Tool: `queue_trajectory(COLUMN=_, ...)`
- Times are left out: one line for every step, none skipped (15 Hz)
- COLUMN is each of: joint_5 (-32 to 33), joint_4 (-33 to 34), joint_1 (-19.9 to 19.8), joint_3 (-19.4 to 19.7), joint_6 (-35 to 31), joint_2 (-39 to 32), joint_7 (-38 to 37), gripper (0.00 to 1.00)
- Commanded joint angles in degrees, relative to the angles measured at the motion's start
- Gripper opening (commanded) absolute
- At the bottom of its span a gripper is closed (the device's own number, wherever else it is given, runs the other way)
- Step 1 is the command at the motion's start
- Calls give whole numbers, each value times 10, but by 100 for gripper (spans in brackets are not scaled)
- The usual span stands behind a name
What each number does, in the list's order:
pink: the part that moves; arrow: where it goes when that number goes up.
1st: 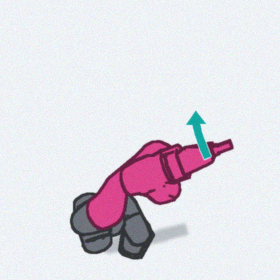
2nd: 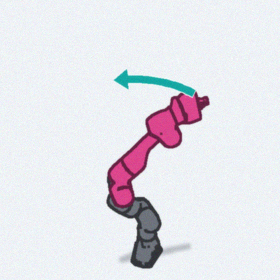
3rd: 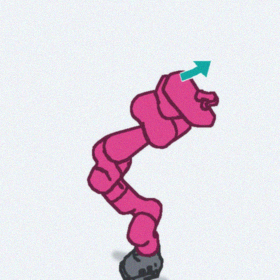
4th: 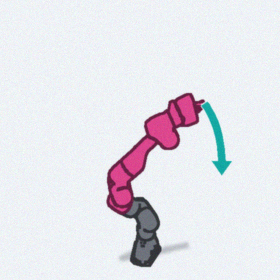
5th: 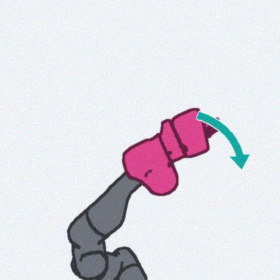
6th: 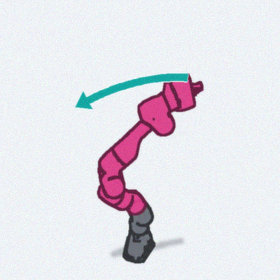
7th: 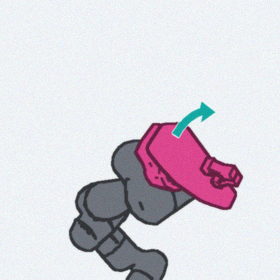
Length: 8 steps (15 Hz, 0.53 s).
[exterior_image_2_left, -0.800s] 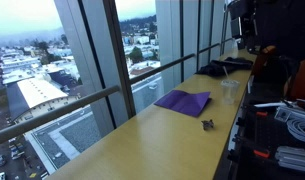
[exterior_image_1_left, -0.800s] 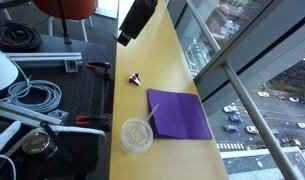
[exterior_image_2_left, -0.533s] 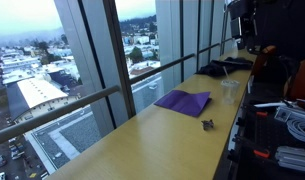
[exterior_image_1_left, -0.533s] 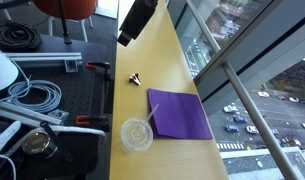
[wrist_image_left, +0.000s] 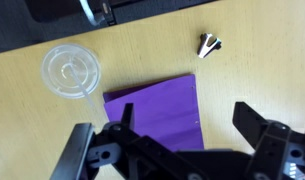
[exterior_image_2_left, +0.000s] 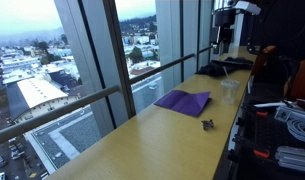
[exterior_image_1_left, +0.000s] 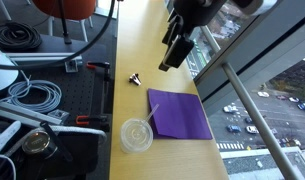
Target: Open the purple file
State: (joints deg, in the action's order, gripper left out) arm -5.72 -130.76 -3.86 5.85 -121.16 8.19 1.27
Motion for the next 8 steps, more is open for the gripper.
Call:
queue_trajectory(joint_5=-80, joint_4=74, joint_1=-7, joint_3=21, joint_6=-51, joint_2=-101, joint_7=85, gripper=100)
queue_trajectory(joint_5=-109, joint_4=101, joint_1=-12, joint_3=24, joint_6=-50, joint_2=-133, joint_7=111, gripper=100)
queue_trajectory(joint_5=-136, joint_4=127, joint_1=-20, joint_3=24, joint_6=-43, joint_2=-161, joint_7=137, gripper=100)
queue_trajectory(joint_5=-162, joint_4=155, joint_1=-31, joint_3=22, joint_6=-32, joint_2=-191, joint_7=164, gripper=100)
queue_trajectory(joint_5=-180, joint_4=184, joint_1=-43, joint_3=18, joint_6=-22, joint_2=-219, joint_7=183, gripper=100)
queue_trajectory(joint_5=-192, joint_4=211, joint_1=-56, joint_3=13, joint_6=-14, joint_2=-247, joint_7=197, gripper=100)
queue_trajectory(joint_5=-200, joint_4=237, joint_1=-70, joint_3=9, joint_6=-5, joint_2=-273, joint_7=209, gripper=100)
queue_trajectory(joint_5=-203, joint_4=261, joint_1=-83, joint_3=6, joint_6=4, joint_2=-297, joint_7=217, gripper=100)
